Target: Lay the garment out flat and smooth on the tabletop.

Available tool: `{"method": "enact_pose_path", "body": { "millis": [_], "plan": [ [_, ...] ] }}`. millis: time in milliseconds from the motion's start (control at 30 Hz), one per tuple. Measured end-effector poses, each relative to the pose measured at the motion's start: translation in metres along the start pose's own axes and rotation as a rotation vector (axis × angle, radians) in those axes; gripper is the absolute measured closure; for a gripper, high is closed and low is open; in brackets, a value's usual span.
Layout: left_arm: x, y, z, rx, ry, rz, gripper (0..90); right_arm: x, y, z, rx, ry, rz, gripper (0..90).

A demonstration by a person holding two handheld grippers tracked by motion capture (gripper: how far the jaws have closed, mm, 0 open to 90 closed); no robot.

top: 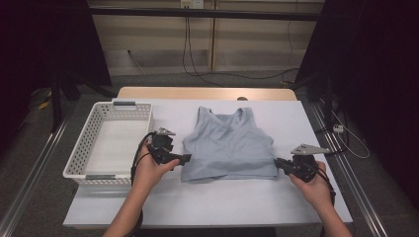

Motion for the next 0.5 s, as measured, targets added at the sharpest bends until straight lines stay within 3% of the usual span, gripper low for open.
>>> {"method": "enact_pose_path", "body": {
  "millis": [267,500],
  "plan": [
    [-0.004,-0.005,0.013,-0.045,-0.009,-0.019,19.6,-0.017,0.025,0.012,-0.042,-0.029,0.004,86.5],
    [-0.012,-0.014,0.028,-0.081,-0.039,-0.043,25.6,-0.021,0.024,0.013,-0.057,-0.035,0.012,86.2]
  ]
}}
Point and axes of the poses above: each handheld gripper's, and its own axes: y roughly backward along the jaws, x roughly out of its top, z roughly to its right, the point moved 7 cm from there along -y, roughly forward along the jaws, and after that the axes turned 13 degrees about x, right-handed, at the moved point
